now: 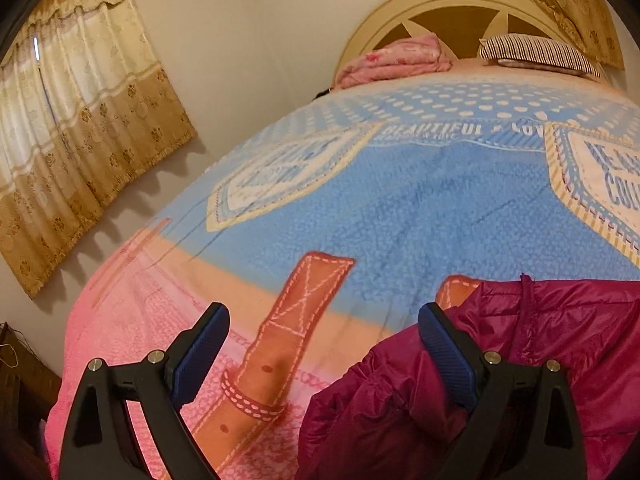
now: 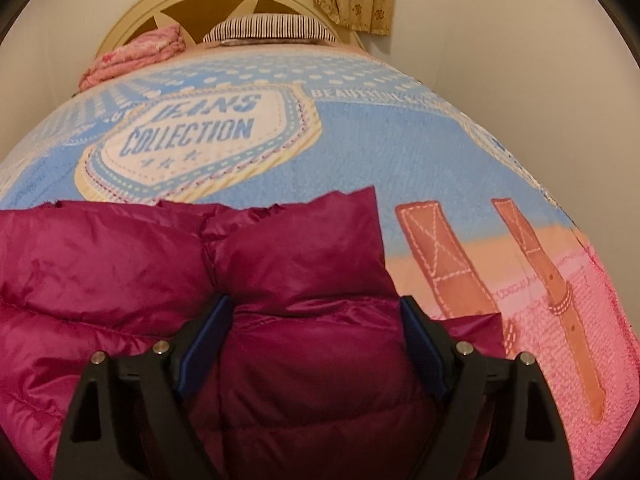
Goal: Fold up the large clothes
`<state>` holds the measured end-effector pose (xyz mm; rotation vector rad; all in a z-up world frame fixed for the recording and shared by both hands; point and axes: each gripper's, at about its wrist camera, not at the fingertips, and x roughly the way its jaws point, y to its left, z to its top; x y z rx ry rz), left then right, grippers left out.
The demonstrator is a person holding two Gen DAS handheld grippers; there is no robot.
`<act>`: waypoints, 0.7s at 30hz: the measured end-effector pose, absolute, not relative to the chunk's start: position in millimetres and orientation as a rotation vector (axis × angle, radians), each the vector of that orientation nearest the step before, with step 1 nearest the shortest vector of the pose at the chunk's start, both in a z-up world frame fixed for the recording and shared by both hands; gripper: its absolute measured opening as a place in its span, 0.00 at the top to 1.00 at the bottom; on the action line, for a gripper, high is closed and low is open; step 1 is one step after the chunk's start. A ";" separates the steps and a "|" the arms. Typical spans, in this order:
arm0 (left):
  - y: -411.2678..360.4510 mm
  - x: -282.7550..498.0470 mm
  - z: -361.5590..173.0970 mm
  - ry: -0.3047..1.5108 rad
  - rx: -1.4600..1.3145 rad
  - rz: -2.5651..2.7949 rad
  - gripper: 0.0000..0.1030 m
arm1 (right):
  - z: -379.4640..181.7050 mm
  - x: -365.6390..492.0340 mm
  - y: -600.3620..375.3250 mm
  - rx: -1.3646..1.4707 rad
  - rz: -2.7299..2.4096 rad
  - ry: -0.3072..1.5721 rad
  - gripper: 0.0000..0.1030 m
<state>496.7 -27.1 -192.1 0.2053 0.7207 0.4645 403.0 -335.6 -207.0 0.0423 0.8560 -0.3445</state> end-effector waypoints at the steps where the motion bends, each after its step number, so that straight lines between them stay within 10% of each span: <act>1: -27.4 497.5 -192.8 0.728 0.207 0.462 0.07 | -208.6 404.0 -335.5 0.041 -0.344 0.866 0.16; 14: -25.4 409.6 -94.0 0.547 0.041 0.312 0.07 | -150.1 366.9 -321.9 0.054 -0.346 0.725 0.12; 21: -90.2 416.7 -140.2 0.618 0.199 0.225 0.06 | -149.1 360.6 -249.5 -0.054 -0.239 0.672 0.07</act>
